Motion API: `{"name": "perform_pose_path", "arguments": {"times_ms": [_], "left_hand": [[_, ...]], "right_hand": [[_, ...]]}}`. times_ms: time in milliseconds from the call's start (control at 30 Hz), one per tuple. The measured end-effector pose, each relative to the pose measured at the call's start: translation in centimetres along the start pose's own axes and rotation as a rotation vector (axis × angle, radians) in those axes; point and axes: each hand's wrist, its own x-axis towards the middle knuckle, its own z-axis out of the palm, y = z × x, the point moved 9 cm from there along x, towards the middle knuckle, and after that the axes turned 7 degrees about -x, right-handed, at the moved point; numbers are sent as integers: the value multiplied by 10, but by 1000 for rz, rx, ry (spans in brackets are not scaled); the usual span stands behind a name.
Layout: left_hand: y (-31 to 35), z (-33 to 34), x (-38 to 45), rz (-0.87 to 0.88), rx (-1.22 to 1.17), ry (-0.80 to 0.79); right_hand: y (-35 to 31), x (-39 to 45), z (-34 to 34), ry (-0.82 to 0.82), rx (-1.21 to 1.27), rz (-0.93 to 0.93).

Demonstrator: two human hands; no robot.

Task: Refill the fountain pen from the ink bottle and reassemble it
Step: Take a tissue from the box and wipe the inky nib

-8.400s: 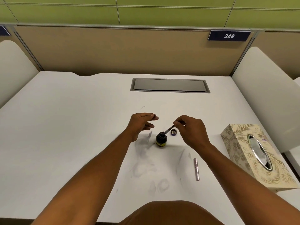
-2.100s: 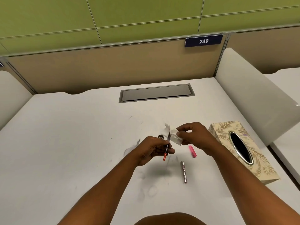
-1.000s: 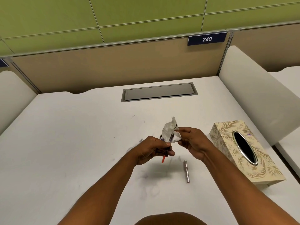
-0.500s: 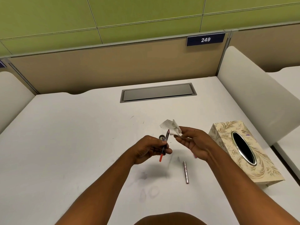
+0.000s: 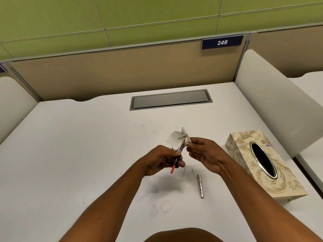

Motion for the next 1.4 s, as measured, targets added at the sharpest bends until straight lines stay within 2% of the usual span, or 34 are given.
{"name": "perform_pose_path", "arguments": {"times_ms": [300,600,933,1167,1400], "left_hand": [[-4,-6,2,-23,17,-24],[-10,-12,5,-44,63,5],[-8,-22,11,-37,291,102],[-18,-15,11,-138,200,45],[-11,-20,11,-78,263,90]], "right_hand": [[1,0,12,-96,-84,23],[3,9,2,37,-167,-8],[8,19,-14,130,-386,-17],[-1,22,-12,125,-500,-107],[-2,20,-8,128,-551,-131]]}}
